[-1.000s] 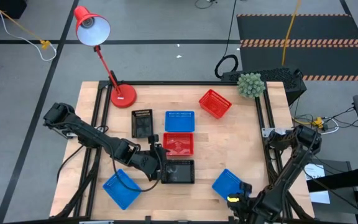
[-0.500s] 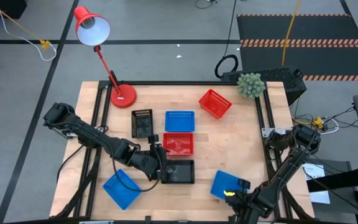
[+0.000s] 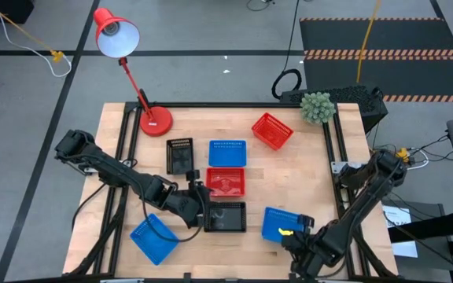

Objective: Stack baskets by color
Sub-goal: Stack the bottom right blue bin on the top blue bin

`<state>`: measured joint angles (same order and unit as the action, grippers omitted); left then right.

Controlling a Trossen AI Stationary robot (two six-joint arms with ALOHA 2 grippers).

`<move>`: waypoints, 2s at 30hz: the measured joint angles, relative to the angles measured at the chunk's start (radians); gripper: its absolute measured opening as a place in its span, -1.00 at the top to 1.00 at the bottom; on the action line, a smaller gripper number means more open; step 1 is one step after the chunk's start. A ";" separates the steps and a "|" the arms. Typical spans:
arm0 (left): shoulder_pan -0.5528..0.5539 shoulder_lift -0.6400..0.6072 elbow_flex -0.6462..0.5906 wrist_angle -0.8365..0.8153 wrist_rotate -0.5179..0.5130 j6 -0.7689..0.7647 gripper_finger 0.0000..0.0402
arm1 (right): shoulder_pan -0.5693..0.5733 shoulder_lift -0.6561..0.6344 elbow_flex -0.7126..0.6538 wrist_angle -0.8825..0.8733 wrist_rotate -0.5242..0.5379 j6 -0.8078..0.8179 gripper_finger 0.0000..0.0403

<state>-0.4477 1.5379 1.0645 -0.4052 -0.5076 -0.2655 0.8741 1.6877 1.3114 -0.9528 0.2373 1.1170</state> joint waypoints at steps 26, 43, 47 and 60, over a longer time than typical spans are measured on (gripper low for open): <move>-0.153 -0.014 -0.026 -0.373 -0.159 -0.295 0.10 | -0.543 -0.016 0.301 -0.230 0.188 -0.957 0.99; -0.141 -0.281 -0.364 -0.141 -0.249 -0.405 0.10 | -0.793 -0.015 0.227 0.160 0.155 -1.248 0.98; -0.140 -0.282 -0.372 -0.128 -0.249 -0.395 0.10 | -0.815 -0.016 0.194 0.239 0.092 -1.280 0.98; -0.140 -0.282 -0.371 -0.109 -0.249 -0.388 0.10 | -0.895 -0.016 0.093 0.382 -0.055 -1.232 0.97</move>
<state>-0.5877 1.2564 0.6933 -0.5140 -0.7563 -0.6533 -0.0204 1.6722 1.4042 -0.5713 0.1828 -0.1153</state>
